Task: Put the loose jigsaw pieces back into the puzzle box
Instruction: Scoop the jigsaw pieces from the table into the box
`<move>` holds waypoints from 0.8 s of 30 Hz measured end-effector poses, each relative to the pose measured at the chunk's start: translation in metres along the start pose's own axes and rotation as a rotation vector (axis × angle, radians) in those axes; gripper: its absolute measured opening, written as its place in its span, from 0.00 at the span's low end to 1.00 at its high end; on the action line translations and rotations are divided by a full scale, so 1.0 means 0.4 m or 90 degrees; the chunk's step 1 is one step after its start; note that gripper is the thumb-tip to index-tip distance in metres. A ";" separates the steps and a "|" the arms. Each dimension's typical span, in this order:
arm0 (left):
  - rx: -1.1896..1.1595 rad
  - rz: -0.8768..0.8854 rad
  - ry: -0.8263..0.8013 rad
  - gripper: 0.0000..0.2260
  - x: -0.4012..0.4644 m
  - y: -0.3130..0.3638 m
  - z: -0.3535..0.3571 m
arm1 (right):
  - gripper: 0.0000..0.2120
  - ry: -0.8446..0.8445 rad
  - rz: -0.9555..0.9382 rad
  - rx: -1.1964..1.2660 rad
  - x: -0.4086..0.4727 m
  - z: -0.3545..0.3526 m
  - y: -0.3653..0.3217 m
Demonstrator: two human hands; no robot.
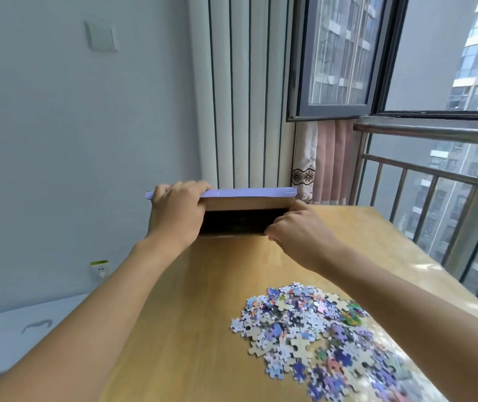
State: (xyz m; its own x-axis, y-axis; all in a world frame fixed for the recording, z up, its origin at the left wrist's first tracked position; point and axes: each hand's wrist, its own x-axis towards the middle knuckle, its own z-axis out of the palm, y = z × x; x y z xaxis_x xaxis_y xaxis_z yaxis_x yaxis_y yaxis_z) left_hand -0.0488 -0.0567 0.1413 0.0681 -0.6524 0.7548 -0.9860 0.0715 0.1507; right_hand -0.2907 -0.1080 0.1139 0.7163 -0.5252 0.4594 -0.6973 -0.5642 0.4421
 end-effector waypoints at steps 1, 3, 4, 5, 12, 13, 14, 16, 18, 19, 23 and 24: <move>-0.011 -0.009 -0.023 0.14 -0.023 -0.009 0.015 | 0.07 -0.011 -0.007 -0.003 -0.006 0.025 -0.016; -0.019 -0.022 -0.036 0.14 -0.059 -0.018 0.038 | 0.07 -0.012 -0.008 0.015 -0.016 0.059 -0.041; -0.016 -0.028 -0.043 0.15 -0.084 -0.018 0.053 | 0.08 -0.008 -0.004 0.057 -0.031 0.073 -0.062; -0.008 -0.025 -0.042 0.15 -0.092 -0.016 0.062 | 0.07 0.009 -0.006 0.111 -0.036 0.073 -0.075; 0.016 -0.022 -0.025 0.15 -0.173 0.019 0.130 | 0.17 -0.328 0.115 0.371 -0.136 0.111 -0.080; 0.016 -0.024 -0.021 0.14 -0.174 0.025 0.134 | 0.22 -0.385 0.149 0.377 -0.149 0.127 -0.062; 0.018 -0.028 -0.017 0.14 -0.171 0.028 0.135 | 0.26 -0.432 0.180 0.405 -0.156 0.143 -0.049; 0.016 -0.033 -0.017 0.14 -0.166 0.039 0.143 | 0.31 -0.485 0.232 0.523 -0.167 0.165 -0.043; 0.005 -0.037 -0.029 0.15 -0.169 0.046 0.151 | 0.35 -0.498 0.245 0.597 -0.169 0.179 -0.055; -0.002 -0.039 -0.036 0.16 -0.173 0.049 0.157 | 0.38 -0.504 0.219 0.592 -0.170 0.181 -0.063; -0.024 -0.068 -0.058 0.16 -0.212 0.063 0.174 | 0.45 -0.539 0.125 0.539 -0.181 0.142 -0.084; -0.026 -0.073 -0.065 0.16 -0.225 0.068 0.178 | 0.45 -0.534 0.114 0.530 -0.189 0.127 -0.086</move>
State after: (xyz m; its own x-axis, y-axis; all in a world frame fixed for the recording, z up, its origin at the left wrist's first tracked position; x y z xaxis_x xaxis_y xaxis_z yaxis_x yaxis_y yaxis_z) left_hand -0.0927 -0.0499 0.0321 0.1614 -0.7308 0.6632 -0.9657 0.0215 0.2587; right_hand -0.3197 -0.0812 0.0248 0.6213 -0.7155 -0.3194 -0.7786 -0.5180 -0.3543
